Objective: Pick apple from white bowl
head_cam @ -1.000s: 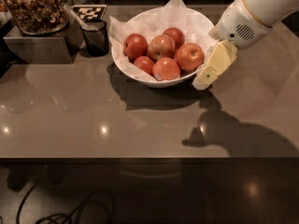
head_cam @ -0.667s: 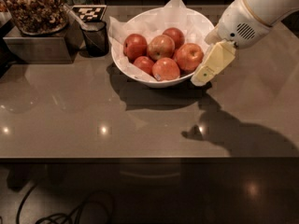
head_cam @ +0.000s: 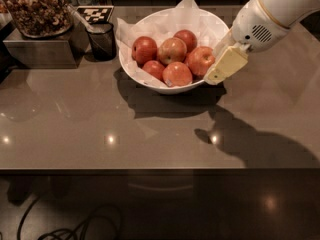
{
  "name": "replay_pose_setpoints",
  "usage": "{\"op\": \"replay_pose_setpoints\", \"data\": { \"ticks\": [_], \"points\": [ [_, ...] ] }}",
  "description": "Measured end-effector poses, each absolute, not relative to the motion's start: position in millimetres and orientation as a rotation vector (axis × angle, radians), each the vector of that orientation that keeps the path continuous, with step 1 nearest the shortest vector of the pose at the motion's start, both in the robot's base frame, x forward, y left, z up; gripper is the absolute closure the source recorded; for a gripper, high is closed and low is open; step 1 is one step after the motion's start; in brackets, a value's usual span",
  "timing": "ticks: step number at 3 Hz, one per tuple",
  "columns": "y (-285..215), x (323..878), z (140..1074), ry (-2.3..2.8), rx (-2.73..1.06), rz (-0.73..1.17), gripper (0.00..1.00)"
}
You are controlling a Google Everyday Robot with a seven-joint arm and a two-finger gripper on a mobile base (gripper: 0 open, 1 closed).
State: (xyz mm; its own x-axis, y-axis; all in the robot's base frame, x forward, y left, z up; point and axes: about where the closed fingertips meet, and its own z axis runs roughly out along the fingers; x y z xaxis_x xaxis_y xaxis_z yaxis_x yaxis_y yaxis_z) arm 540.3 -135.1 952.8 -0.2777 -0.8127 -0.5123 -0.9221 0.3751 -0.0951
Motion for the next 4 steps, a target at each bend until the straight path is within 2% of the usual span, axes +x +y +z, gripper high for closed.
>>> {"op": "replay_pose_setpoints", "data": {
  "ticks": [3, 4],
  "points": [
    [-106, 581, 963, 2.087, -1.575, 0.266, 0.34],
    [-109, 591, 962, 2.095, -1.578, 0.25, 0.28]
  ]
}}
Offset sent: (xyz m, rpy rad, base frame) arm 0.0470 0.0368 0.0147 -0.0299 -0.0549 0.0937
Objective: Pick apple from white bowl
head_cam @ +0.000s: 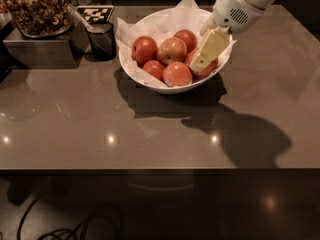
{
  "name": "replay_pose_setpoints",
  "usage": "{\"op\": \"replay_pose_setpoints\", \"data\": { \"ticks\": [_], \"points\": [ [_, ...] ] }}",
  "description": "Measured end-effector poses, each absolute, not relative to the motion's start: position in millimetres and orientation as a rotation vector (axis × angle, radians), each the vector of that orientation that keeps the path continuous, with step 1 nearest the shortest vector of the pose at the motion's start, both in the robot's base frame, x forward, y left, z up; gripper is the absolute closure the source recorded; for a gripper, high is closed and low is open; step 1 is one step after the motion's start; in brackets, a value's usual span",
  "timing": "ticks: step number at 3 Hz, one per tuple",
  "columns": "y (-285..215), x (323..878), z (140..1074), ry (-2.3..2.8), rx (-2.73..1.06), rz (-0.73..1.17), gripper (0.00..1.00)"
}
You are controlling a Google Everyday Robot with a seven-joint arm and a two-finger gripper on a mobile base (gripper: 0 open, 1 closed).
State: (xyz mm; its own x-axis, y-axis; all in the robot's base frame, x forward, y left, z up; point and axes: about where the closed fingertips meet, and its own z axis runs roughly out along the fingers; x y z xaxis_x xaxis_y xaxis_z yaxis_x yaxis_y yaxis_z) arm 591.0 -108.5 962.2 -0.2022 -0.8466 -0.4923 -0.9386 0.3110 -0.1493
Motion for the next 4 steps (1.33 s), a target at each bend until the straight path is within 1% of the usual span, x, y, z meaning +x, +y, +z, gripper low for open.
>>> {"op": "replay_pose_setpoints", "data": {
  "ticks": [4],
  "points": [
    [-113, 618, 934, 2.12, -1.627, 0.311, 0.28]
  ]
}}
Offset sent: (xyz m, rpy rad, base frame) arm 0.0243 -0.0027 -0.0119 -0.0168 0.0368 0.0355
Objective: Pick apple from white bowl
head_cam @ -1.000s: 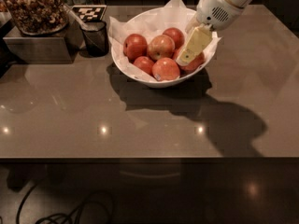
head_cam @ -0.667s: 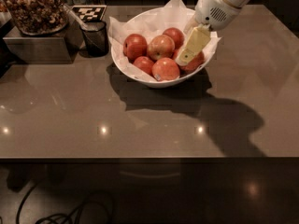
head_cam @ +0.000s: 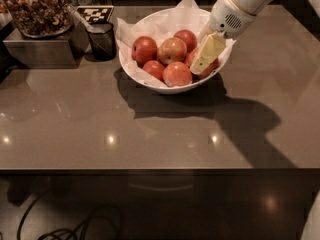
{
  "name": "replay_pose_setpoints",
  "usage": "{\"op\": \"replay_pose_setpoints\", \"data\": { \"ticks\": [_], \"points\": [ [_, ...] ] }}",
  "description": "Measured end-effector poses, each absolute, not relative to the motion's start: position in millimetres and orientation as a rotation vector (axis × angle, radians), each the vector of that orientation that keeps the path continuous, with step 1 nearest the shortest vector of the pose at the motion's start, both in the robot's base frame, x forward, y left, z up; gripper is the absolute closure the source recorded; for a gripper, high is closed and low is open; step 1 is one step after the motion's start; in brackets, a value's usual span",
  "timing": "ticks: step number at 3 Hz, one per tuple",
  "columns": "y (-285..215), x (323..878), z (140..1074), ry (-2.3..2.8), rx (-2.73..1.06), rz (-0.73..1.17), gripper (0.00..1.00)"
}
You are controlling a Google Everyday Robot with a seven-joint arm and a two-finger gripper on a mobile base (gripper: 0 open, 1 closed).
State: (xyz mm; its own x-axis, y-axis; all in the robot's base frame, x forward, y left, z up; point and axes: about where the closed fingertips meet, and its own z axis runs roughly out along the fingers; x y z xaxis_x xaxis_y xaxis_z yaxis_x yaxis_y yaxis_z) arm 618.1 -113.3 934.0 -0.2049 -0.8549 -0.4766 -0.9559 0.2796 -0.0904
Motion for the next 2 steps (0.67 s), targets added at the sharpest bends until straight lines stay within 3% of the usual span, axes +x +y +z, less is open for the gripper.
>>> {"op": "replay_pose_setpoints", "data": {
  "ticks": [2],
  "points": [
    [-117.8, 629.0, 917.6, 2.129, -1.611, 0.348, 0.28]
  ]
}}
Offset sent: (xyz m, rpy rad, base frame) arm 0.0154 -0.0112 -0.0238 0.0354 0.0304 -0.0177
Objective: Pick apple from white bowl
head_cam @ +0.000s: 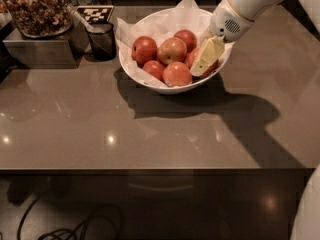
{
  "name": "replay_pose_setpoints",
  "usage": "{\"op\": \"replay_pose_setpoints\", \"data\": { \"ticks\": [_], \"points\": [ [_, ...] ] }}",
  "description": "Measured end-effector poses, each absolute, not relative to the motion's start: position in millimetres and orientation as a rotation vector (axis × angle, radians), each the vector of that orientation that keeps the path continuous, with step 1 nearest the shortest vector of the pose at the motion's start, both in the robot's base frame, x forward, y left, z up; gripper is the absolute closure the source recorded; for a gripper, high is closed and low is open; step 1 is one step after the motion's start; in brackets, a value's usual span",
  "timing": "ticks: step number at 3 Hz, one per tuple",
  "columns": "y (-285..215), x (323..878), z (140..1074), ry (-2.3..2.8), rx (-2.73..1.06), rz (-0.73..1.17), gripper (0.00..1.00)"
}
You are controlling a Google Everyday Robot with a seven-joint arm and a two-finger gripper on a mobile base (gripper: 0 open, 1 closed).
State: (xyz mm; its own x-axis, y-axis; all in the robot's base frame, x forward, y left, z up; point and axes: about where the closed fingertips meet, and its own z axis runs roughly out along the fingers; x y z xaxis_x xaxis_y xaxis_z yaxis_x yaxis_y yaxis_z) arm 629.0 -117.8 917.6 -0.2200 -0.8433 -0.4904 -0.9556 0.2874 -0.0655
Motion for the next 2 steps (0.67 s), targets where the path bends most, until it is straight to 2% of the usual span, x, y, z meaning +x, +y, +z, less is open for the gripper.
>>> {"op": "replay_pose_setpoints", "data": {
  "ticks": [2],
  "points": [
    [-127.9, 636.5, 902.6, 2.165, -1.559, 0.354, 0.3]
  ]
}}
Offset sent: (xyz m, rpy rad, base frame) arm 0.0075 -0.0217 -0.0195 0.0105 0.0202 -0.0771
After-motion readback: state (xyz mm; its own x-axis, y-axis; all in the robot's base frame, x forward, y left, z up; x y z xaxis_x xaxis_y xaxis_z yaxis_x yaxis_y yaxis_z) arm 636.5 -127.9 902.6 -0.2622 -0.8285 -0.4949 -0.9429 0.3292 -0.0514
